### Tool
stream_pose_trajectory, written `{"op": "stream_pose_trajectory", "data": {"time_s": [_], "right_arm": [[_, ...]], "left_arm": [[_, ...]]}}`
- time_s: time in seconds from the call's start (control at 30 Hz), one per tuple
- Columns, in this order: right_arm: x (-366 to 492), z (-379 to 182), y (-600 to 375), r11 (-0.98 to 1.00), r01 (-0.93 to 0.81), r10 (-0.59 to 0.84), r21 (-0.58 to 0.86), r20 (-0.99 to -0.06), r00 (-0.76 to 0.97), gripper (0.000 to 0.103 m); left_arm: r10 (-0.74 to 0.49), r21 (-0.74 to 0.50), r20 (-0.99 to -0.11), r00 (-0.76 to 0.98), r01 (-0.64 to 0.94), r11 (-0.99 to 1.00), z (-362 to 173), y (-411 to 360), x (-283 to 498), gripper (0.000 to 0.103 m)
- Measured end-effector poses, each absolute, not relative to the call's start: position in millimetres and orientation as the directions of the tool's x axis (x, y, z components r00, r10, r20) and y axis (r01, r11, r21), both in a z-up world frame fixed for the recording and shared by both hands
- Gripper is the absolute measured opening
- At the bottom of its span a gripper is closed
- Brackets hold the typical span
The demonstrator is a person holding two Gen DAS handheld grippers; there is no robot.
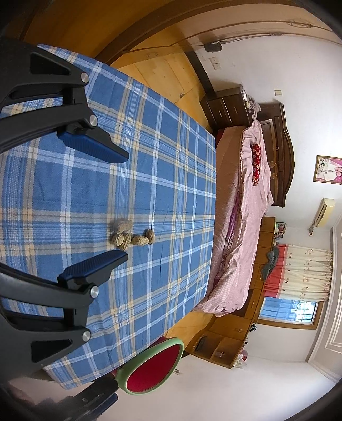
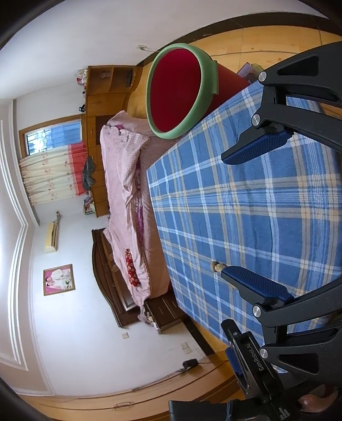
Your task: Collect trash
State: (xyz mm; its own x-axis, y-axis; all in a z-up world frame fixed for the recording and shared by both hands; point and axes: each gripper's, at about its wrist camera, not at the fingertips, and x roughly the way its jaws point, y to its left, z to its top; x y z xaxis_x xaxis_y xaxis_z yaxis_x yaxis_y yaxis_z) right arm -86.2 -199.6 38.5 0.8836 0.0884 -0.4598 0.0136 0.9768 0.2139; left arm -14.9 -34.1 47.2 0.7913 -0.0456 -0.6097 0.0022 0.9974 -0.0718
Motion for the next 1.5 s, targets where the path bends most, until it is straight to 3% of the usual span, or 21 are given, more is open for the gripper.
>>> {"op": "stream_pose_trajectory", "data": {"time_s": [1.5], "right_arm": [[-85.4, 29.4, -196.3, 0.973, 0.014, 0.1, 0.231, -0.475, 0.874, 0.08]], "left_arm": [[-0.05, -0.074, -0.59, 0.806, 0.008, 0.997, 50.6, -36.2, -17.9, 0.069]]}}
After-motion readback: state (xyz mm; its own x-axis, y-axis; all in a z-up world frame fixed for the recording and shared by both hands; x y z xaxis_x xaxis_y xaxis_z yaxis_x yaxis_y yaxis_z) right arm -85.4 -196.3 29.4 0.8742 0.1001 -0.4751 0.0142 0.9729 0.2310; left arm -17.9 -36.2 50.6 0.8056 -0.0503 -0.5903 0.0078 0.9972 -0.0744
